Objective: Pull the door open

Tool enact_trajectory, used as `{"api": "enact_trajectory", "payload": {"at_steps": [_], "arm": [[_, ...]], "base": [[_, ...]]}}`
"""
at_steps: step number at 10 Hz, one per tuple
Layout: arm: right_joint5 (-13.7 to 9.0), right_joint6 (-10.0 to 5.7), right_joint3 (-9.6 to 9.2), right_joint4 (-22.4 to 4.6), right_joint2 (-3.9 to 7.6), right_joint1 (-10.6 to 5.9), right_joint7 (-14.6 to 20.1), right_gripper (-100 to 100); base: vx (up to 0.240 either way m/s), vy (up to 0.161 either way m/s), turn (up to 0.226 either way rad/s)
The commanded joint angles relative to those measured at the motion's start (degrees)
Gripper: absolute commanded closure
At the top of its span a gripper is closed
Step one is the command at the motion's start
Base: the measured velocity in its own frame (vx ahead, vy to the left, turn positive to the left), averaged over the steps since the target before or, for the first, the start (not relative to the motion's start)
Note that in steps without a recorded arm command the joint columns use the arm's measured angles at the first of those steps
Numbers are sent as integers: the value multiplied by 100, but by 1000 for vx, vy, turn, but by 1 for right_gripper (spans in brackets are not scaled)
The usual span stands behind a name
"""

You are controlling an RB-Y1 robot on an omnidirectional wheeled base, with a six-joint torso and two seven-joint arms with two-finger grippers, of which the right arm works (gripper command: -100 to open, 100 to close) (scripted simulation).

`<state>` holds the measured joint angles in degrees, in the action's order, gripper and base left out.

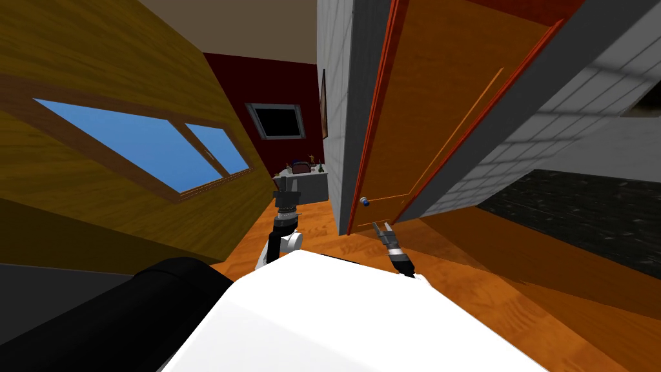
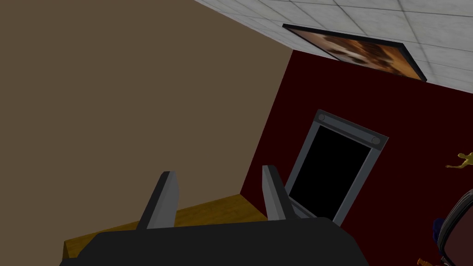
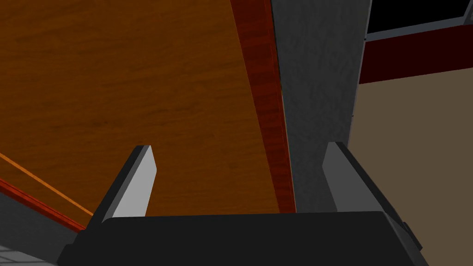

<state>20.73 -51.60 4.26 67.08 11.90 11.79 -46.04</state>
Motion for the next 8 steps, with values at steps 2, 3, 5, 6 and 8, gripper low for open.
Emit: {"api": "enact_trajectory", "payload": {"at_steps": [2, 3, 5, 6, 8], "arm": [[120, -112, 16, -446, 54, -120, -301, -100], [149, -138, 18, -547, 66, -143, -372, -100], [207, -190, 24, -750, 89, -189, -514, -100], [266, -241, 30, -952, 113, -235, -655, -100], [336, -304, 37, -1197, 140, -291, -826, -100]], "base": [[97, -50, 59], [136, -65, 67], [92, -54, 35], [106, -47, 61], [110, -57, 55]]}}
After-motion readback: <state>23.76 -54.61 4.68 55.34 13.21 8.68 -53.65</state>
